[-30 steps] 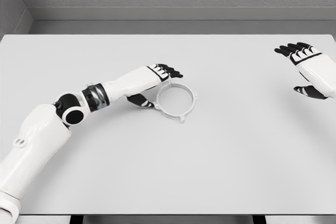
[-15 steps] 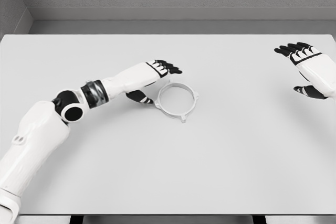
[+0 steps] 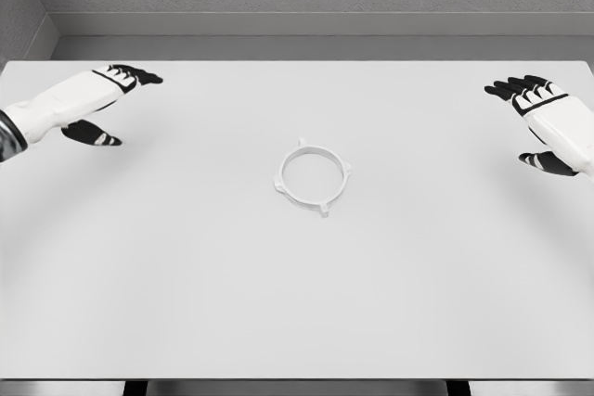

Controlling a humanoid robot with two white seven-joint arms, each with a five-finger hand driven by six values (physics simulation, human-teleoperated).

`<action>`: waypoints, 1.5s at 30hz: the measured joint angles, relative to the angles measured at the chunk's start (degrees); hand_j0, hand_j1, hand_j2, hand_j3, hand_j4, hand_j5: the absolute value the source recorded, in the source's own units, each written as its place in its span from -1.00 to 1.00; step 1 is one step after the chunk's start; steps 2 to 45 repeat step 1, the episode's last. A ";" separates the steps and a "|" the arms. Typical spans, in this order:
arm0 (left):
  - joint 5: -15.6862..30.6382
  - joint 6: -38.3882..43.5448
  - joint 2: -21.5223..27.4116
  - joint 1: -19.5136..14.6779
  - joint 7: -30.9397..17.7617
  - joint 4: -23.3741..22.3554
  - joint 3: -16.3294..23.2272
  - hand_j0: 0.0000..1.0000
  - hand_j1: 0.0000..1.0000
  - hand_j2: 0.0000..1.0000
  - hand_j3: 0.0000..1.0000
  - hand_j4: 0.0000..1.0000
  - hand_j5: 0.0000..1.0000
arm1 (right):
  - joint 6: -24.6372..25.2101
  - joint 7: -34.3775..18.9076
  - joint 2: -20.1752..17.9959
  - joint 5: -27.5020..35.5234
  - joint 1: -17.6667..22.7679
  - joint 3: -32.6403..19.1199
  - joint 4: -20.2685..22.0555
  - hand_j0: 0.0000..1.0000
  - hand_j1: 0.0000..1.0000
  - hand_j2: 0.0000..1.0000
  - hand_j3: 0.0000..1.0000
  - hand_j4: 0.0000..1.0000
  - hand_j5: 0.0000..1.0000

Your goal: Assemble PVC drainage pipe clamps

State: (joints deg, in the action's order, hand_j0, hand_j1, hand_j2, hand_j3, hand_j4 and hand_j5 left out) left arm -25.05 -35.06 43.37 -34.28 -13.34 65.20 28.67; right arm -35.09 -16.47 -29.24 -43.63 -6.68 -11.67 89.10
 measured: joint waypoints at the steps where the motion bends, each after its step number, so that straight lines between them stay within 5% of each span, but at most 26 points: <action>1: 0.50 0.00 0.80 0.00 0.01 -0.50 -0.12 1.00 1.00 1.00 1.00 1.00 1.00 | 0.00 0.00 0.01 0.00 0.00 0.00 0.00 1.00 1.00 1.00 1.00 1.00 1.00; 45: 0.50 0.00 0.80 0.00 0.01 -0.50 -0.12 1.00 1.00 1.00 1.00 1.00 1.00 | 0.00 0.00 0.01 0.00 0.00 0.00 0.00 1.00 1.00 1.00 1.00 1.00 1.00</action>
